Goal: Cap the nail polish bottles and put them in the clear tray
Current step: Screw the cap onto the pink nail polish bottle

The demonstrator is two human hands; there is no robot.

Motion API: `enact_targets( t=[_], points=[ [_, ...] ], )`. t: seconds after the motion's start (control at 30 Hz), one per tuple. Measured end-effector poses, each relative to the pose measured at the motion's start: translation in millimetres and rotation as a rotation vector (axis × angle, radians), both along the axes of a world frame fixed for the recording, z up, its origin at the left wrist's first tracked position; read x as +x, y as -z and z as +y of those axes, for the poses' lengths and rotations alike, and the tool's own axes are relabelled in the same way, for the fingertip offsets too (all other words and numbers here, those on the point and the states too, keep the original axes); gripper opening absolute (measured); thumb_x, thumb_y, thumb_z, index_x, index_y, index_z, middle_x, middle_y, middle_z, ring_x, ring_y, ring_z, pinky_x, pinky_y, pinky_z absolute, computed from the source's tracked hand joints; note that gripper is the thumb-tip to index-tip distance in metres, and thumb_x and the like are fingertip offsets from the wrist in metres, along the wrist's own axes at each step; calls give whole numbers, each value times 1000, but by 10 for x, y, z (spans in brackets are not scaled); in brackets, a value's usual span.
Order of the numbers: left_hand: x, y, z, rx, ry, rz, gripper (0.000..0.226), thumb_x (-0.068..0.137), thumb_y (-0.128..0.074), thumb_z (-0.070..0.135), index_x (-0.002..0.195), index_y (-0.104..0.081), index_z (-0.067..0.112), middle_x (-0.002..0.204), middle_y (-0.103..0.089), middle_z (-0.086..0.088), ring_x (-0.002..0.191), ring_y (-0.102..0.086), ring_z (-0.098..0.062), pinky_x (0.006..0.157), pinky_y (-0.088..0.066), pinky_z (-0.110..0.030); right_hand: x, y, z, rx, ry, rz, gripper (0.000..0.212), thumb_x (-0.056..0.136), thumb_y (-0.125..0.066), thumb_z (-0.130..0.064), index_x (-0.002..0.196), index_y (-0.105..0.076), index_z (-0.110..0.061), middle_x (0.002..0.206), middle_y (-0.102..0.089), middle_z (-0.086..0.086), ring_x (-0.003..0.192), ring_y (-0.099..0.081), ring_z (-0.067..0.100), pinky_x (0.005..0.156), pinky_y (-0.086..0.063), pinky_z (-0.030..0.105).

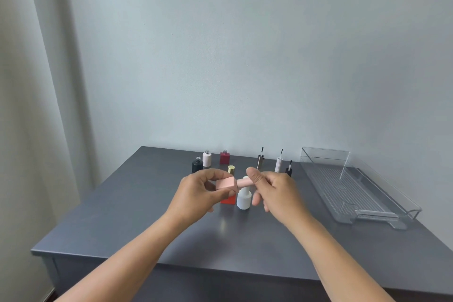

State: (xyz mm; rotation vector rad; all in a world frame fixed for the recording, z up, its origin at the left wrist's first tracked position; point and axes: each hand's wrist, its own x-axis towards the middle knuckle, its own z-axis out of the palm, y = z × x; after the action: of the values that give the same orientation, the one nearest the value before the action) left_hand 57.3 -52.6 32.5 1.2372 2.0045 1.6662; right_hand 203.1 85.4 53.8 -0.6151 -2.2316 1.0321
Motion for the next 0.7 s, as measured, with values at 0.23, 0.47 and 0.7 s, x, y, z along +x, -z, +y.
enact_targets(
  t=[0.23,0.47,0.7],
  points=[
    [-49,40,-14,-11,-13,-19,22,75,-86,31,91,-75,43,78,-75,8,61,-61,-1,50,-53,-22,-5,87,-13,40,-58,66,17,88,-67,-21,97,-65,-36,79,-73,-11,64,-59,-2,66,-45,16],
    [-52,38,8,-4,-7,-8,22,76,-86,28,91,-76,41,82,-76,4,65,-63,-4,50,-54,-22,-10,31,21,29,3,-3,57,82,-46,-74,75,-70,-22,56,-70,-4,42,-52,3,57,-47,27],
    [-72,43,-9,-31,27,-62,23,75,-87,33,94,-76,39,81,-76,10,65,-63,0,51,-54,-23,-2,72,29,73,-58,39,27,84,-71,-37,106,-62,-48,79,-68,-17,66,-58,2,66,-47,17]
  ],
)
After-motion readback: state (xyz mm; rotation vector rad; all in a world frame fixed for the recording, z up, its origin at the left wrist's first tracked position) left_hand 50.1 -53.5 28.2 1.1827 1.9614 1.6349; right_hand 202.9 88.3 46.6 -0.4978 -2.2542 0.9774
